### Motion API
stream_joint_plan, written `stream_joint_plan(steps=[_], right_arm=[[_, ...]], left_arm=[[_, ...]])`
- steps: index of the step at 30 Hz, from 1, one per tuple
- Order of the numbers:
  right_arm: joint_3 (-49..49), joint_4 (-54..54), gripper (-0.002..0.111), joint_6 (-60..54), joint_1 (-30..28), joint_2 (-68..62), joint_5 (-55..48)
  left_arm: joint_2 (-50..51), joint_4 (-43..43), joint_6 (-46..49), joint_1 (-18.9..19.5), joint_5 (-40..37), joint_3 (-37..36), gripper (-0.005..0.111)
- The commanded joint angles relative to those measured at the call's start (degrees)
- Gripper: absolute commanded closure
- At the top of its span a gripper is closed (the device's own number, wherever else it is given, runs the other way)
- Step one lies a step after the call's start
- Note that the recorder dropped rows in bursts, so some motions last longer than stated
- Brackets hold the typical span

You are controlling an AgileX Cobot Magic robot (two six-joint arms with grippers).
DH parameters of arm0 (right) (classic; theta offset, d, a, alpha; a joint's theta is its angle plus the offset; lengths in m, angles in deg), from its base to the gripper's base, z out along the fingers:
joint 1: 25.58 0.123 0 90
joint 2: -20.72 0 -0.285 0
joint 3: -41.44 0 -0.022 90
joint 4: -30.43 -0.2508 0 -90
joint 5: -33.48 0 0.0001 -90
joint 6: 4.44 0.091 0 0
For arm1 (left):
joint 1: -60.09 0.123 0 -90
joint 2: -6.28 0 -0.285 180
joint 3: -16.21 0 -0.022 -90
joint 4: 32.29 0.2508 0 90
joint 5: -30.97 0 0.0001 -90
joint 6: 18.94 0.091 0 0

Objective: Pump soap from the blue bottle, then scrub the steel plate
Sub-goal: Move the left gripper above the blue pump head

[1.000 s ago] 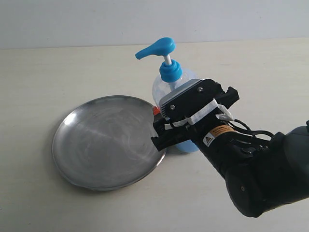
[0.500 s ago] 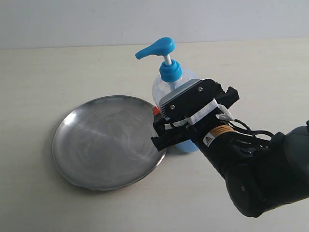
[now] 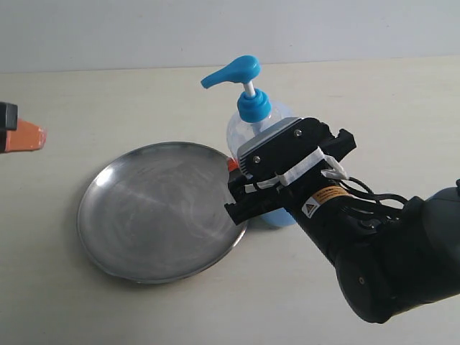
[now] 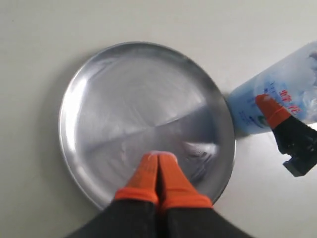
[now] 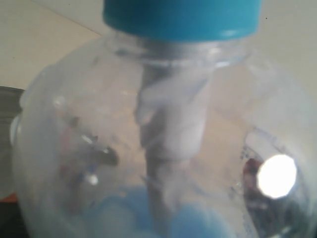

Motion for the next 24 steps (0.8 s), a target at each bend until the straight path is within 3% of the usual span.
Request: stream_joint_plan(steps=[1,10,17,24], right_arm=[[0.42,1.27,0.108,-0.77,0.05,1.23,3.55],[0.42,1.27,0.108,-0.77,0.05,1.23,3.55],[0.42,2.01,0.108,-0.77,0.05,1.23,3.55],[0.42,2.14,0.108,-0.77,0.05,1.23,3.55]], left_arm=[[2.64,-0.28,0.79,-0.26,-3.12,5.73,0.107],[5.27,5.34,-0.96,-1.15,-6.89,14.27,0.107],[5.39,24.35,-13.48,-7.33,-7.35,20.53,0.107],[8.18,26.31,-17.4,-11.76,-8.64,25.16,0.107]])
